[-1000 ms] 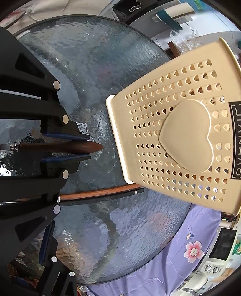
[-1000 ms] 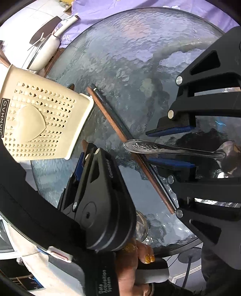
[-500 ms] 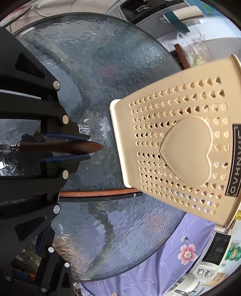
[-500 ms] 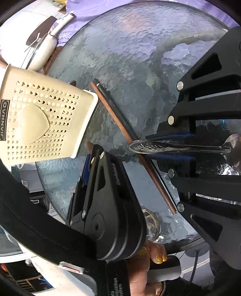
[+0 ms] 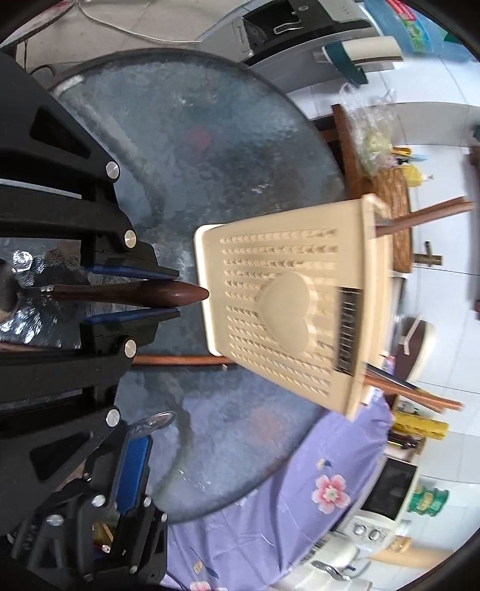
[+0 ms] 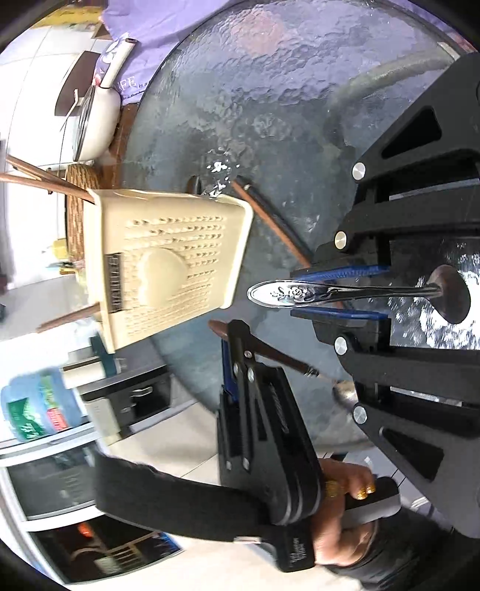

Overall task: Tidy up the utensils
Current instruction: 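Lift both spoons and carry them above the cream holder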

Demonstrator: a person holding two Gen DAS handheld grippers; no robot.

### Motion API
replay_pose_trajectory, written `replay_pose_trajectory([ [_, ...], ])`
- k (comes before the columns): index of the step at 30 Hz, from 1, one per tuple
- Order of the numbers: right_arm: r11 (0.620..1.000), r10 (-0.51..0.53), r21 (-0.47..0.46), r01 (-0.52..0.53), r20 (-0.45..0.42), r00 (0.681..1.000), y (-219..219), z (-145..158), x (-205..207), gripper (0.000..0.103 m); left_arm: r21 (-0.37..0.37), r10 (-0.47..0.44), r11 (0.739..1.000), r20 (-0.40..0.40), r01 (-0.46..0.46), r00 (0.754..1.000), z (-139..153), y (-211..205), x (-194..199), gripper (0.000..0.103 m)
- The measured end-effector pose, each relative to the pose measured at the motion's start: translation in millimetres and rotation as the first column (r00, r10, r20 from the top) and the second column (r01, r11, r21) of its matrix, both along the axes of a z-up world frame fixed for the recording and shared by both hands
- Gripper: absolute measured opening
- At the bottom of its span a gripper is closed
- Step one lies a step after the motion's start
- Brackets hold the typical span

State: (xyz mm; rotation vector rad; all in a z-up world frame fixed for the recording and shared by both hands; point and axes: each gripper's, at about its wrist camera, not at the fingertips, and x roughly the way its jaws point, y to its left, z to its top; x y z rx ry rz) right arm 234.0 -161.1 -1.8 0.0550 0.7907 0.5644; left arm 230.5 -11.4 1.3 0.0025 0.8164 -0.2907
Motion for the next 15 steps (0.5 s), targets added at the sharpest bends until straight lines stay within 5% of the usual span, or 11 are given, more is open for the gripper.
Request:
replay_pose_trajectory([
  [15, 0.994, -0.018, 0.111, 0.009, 0.080, 0.997, -16.6, 43.3, -13.9, 0.015, -0.078, -0.022, 0.996, 0.097, 0.030, 0.995, 42.5, 9.1, -35.6, 0.015],
])
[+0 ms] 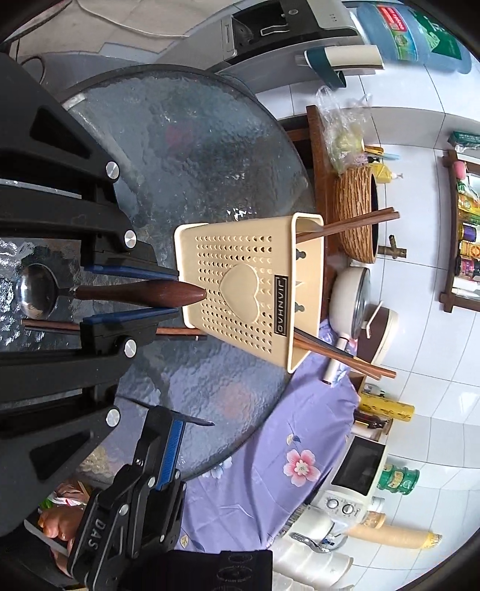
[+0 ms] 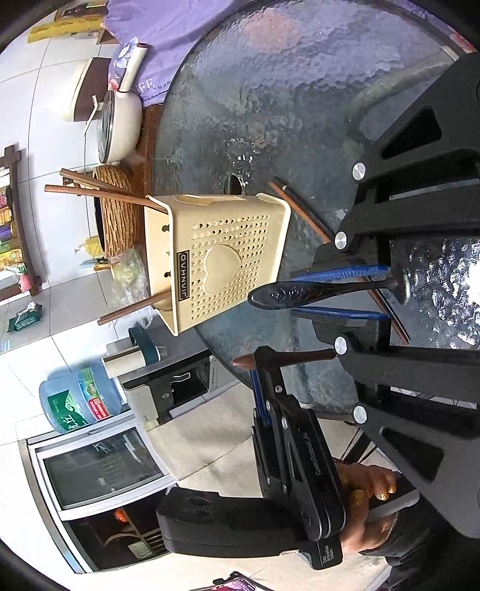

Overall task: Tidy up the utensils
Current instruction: 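Lift both spoons and carry them above the cream holder, then lower both spoons into the holder and open both tools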

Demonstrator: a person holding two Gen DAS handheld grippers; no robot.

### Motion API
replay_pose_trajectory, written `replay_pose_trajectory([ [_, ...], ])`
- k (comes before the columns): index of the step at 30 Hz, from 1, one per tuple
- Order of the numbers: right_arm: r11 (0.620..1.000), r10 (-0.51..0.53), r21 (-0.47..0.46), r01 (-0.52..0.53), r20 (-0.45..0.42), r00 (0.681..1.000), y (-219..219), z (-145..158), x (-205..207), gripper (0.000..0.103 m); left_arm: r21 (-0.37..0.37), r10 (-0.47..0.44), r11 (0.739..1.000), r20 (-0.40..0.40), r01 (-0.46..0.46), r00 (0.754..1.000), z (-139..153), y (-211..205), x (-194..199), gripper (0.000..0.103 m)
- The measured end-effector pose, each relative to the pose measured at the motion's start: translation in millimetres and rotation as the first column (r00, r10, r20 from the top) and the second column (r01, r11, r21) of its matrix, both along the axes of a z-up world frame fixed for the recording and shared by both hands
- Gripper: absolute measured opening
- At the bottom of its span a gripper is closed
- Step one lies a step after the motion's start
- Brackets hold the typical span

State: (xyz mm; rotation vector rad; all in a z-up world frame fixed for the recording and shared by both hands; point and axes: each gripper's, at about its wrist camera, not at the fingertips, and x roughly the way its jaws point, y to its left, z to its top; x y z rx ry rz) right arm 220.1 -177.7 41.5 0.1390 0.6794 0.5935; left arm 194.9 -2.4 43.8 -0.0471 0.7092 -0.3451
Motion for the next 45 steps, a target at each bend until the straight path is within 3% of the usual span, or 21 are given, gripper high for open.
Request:
replay_pose_trajectory([
  [27, 1.000, -0.010, -0.012, 0.011, 0.107, 0.994, -1.1, 49.3, 3.9, 0.014, 0.000, -0.034, 0.999, 0.103, 0.034, 0.994, 47.8, -9.0, -8.7, 0.015],
  [36, 0.999, -0.051, 0.001, 0.052, 0.208, 0.977, -2.9, 98.3, 20.3, 0.014, -0.040, -0.023, 0.999, 0.190, 0.031, 0.982, 106.7, -6.8, 5.7, 0.015],
  [45, 0.993, -0.121, 0.041, 0.114, 0.291, 0.949, -1.1, 150.9, 53.1, 0.014, -0.083, 0.063, 0.996, 0.254, -0.043, 0.965, 156.1, 0.7, 39.4, 0.015],
])
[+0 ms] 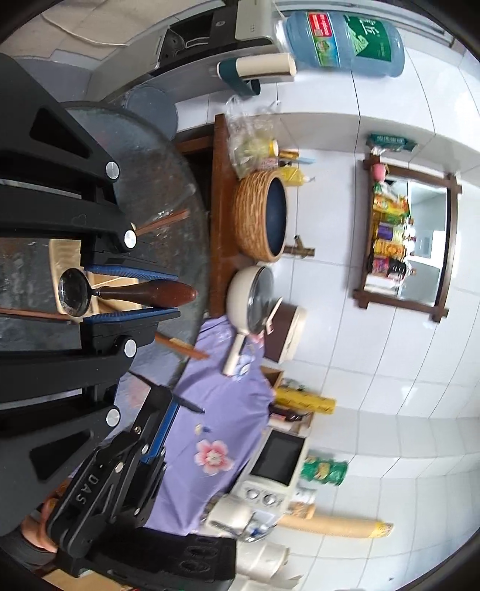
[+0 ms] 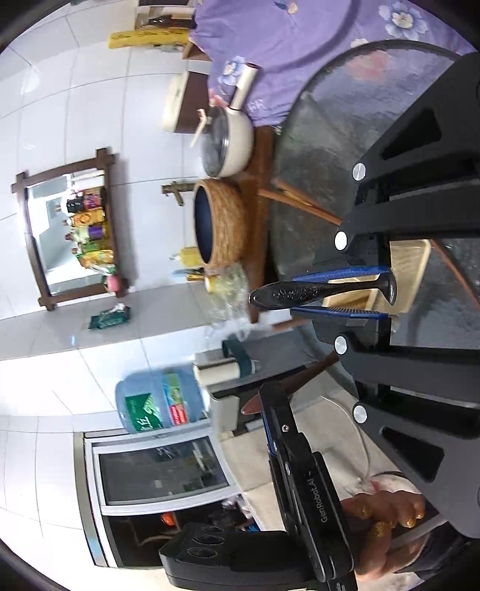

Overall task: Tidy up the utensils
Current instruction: 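Lower both spoons into the holder and open both tools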

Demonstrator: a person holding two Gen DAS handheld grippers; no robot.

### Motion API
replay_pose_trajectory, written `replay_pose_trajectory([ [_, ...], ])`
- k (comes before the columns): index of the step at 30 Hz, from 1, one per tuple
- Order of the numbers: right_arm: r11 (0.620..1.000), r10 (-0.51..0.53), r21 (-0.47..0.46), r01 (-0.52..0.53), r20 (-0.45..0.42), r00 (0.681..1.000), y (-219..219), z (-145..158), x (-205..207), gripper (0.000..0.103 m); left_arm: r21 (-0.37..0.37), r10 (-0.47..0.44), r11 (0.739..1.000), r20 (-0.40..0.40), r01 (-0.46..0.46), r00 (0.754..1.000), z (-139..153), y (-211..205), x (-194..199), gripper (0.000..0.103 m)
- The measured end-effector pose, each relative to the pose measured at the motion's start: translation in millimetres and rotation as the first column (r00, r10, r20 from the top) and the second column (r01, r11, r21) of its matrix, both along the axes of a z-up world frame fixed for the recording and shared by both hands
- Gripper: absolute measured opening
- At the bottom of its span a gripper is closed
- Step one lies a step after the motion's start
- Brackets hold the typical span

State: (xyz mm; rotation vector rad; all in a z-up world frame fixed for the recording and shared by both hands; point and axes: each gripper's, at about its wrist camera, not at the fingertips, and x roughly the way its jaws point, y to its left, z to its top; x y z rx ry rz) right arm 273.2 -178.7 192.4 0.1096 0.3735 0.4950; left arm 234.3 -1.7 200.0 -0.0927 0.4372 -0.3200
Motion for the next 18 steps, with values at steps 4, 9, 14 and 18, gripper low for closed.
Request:
replay_pose_trajectory([
  [4, 0.999, -0.031, -0.004, 0.032, 0.020, 0.999, 4.8, 8.2, 20.3, 0.014, -0.026, 0.038, 0.999, 0.003, -0.038, 0.999, 7.5, 4.0, 21.1, 0.015],
  [9, 0.998, -0.058, -0.005, 0.058, -0.014, 0.998, 9.9, -5.1, 42.9, 0.014, -0.009, 0.099, 0.995, -0.006, -0.099, 0.995, -3.0, 5.3, 42.5, 0.015],
  [14, 0.997, -0.072, -0.019, 0.071, -0.055, 0.996, 14.1, -32.7, 57.1, 0.014, -0.008, 0.124, 0.992, -0.045, -0.124, 0.991, -25.4, 6.8, 59.2, 0.015],
  [18, 0.997, -0.072, -0.030, 0.070, -0.076, 0.995, 18.9, -51.0, 62.1, 0.014, 0.001, 0.129, 0.992, -0.063, -0.130, 0.990, -42.8, 4.7, 65.1, 0.015],
])
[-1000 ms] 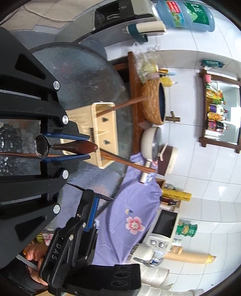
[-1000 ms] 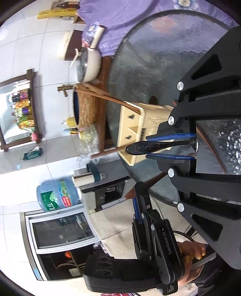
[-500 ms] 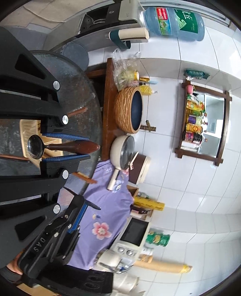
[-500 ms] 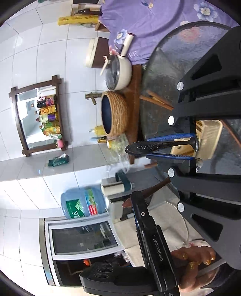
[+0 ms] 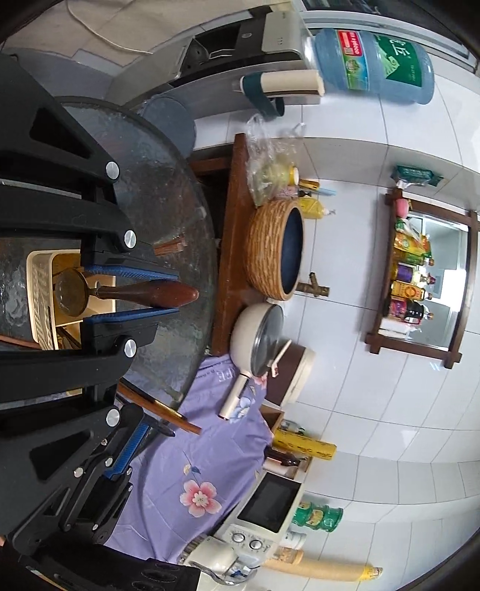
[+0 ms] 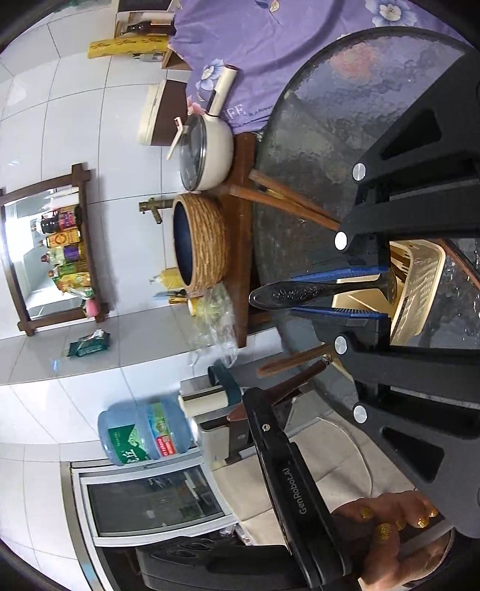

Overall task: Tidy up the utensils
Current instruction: 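Lower both spoons into the holder and open both tools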

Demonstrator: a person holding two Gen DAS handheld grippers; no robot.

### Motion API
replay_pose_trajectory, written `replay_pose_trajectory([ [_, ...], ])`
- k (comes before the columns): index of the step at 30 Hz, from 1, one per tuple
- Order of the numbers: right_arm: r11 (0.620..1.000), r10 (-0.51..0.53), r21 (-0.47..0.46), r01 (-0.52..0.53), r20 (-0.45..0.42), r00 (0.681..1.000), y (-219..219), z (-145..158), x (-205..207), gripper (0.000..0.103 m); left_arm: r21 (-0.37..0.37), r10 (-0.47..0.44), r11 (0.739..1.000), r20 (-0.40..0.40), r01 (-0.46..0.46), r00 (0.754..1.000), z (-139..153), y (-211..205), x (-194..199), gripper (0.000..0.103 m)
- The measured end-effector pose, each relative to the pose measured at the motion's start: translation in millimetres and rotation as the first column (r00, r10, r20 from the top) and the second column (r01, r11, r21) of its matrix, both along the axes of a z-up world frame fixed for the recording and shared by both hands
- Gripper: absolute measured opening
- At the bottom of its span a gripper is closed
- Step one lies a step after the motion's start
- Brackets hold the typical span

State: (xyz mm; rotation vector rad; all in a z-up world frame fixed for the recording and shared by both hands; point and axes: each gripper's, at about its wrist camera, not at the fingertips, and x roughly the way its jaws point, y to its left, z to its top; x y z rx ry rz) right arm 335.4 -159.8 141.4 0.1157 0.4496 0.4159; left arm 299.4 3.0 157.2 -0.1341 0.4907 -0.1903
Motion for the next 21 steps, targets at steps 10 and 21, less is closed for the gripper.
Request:
replay_pose_trajectory([
  [10, 1.000, 0.009, -0.026, -0.010, -0.039, 0.999, 9.2, -34.4, 4.4, 0.014, 0.018, -0.014, 1.000, -0.066, 0.015, 0.998, -38.3, -8.7, 5.0, 0.015],
  [21, 0.999, 0.003, -0.046, -0.005, -0.043, 0.999, 9.2, -58.3, -0.3, 0.008, 0.001, -0.020, 1.000, -0.102, 0.020, 0.995, -60.6, -3.1, 7.6, 0.016],
])
